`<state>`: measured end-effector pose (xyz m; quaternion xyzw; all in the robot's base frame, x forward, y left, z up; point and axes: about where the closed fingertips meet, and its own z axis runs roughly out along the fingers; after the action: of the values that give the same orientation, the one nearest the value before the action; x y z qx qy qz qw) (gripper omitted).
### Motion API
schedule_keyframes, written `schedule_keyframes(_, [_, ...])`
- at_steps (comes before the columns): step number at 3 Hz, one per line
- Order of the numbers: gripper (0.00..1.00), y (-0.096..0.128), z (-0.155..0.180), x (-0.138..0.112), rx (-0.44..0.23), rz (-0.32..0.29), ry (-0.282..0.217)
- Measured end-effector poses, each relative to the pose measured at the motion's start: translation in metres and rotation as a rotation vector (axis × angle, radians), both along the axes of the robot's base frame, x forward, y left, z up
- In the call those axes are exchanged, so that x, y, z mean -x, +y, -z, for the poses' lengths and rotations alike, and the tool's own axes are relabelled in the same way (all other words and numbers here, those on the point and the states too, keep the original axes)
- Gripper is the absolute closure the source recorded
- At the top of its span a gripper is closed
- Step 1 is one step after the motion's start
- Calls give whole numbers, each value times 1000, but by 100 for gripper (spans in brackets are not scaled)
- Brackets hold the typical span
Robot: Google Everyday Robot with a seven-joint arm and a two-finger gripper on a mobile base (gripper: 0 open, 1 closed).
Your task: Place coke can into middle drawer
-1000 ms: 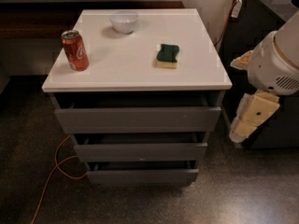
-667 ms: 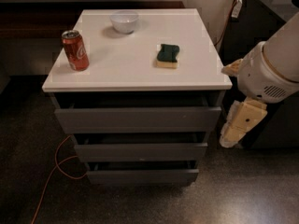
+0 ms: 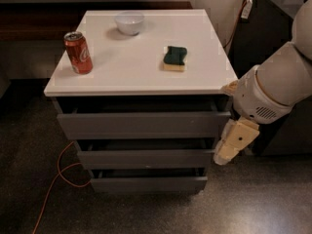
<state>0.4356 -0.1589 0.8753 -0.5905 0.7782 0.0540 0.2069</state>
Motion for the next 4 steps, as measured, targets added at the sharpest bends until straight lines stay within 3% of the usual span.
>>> schedule_keyframes(1, [0,4,16,4,-61,41,16])
schedule_keyframes(2, [0,4,16,4,-61,41,16])
schedule_keyframes(4, [0,33,66,0,-99,-22,13])
